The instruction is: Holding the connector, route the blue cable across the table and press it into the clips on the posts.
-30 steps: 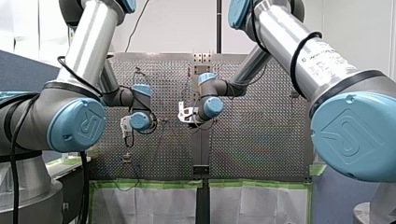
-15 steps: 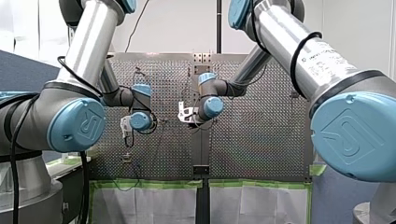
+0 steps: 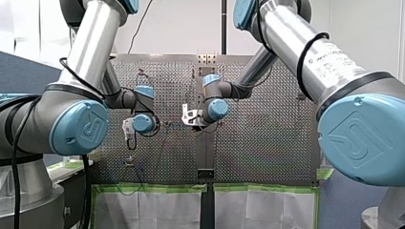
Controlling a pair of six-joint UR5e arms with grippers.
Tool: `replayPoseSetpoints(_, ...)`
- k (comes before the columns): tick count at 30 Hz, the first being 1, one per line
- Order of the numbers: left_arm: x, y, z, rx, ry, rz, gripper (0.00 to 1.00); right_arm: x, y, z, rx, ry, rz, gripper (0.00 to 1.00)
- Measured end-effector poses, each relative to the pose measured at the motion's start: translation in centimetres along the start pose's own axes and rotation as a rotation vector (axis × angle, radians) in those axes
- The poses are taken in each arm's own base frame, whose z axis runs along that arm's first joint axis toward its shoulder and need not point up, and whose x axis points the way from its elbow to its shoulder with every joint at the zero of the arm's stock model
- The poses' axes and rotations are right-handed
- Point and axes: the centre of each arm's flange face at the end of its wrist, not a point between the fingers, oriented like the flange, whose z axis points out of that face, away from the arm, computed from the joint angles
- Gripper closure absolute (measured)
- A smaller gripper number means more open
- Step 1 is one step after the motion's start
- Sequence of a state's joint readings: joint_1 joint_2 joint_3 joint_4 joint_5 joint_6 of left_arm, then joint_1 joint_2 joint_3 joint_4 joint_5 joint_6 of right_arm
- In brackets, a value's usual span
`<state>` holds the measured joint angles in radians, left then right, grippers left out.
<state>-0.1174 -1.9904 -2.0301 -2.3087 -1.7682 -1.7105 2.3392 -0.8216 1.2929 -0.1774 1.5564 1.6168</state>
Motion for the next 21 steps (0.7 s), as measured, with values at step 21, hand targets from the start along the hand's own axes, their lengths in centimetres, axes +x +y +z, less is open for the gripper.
replayPoseSetpoints(21,0.31,-0.58,-0.50,0.009,0.006,0.001,1.00,-0.01,0.08,0.00,-0.002,-0.001,0.000,1.00)
